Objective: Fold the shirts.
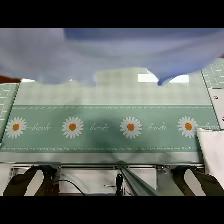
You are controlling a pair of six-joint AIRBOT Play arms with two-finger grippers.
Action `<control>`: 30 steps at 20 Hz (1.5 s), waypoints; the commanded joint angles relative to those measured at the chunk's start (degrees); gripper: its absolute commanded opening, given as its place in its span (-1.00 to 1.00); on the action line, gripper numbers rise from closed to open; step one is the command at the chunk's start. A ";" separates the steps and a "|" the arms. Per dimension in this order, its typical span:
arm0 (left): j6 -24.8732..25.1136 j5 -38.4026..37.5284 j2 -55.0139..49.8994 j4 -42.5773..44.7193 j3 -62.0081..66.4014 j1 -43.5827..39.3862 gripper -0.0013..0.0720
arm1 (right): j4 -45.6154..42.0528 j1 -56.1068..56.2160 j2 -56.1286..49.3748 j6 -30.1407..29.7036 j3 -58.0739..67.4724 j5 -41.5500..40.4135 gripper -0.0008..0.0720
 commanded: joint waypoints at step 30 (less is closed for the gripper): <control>-10.34 29.51 -36.44 8.94 -30.51 -11.74 -0.91 | 22.43 0.09 -36.59 -14.27 -40.46 -27.12 -0.92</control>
